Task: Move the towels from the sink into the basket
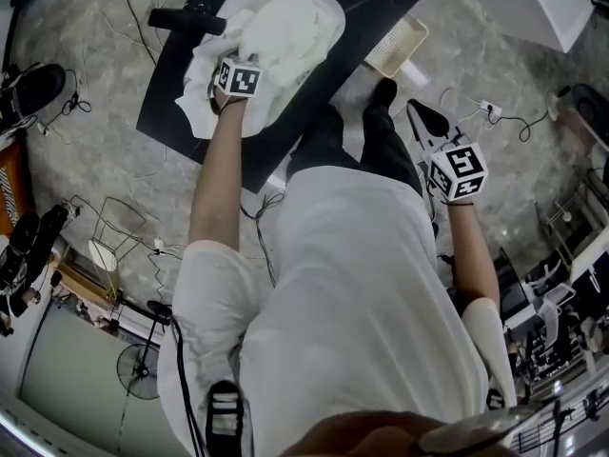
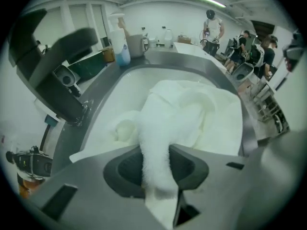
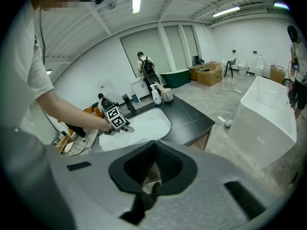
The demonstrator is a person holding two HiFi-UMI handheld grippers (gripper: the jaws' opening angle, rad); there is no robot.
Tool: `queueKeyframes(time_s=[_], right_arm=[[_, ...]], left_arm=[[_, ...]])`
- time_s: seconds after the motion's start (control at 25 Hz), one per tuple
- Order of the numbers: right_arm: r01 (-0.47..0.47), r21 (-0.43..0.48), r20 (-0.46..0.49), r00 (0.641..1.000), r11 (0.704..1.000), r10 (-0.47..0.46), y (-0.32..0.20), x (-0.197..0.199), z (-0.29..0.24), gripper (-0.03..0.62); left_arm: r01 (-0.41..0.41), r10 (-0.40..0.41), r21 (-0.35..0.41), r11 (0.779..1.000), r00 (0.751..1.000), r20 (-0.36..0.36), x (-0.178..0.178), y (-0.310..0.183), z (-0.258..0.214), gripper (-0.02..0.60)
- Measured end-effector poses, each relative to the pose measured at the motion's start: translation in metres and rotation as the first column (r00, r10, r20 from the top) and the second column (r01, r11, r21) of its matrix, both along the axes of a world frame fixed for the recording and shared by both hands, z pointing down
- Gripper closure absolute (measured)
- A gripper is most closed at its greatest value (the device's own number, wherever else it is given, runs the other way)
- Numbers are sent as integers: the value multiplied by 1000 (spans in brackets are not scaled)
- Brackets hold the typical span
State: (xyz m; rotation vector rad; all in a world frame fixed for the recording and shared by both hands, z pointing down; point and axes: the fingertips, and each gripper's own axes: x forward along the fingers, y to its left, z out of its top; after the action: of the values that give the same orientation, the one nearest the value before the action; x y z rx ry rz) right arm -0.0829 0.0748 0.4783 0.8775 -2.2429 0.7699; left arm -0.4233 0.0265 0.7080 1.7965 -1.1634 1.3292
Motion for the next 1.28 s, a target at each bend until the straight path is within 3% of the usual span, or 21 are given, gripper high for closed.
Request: queueKeyframes(time_s=[0.44,0.68,0.8,1.04,1.28], right_arm=[[93,65,22,995,993,-95,-41,12,-23,595],[113,98,63,991,989,-119,-54,23,-41,596],[118,117,83,988,986,-128,-58,26,-52,597],[123,156,123,982,980,-143,-65,30,-74,596],[144,215,129,976,966,-175,-71,32,-95,597]], left_arm=[[72,-64,102,992,995,-80,41,14,-90,486],[209,-180,170,963,969,-167,60,20,-165,495],[283,-231,226,932,945,-232,65,25,-201,502],[432,-309,333,838,879,-364,62,27,-275,505],[470,-255,466,749,855,-452,68,20,-369,508]])
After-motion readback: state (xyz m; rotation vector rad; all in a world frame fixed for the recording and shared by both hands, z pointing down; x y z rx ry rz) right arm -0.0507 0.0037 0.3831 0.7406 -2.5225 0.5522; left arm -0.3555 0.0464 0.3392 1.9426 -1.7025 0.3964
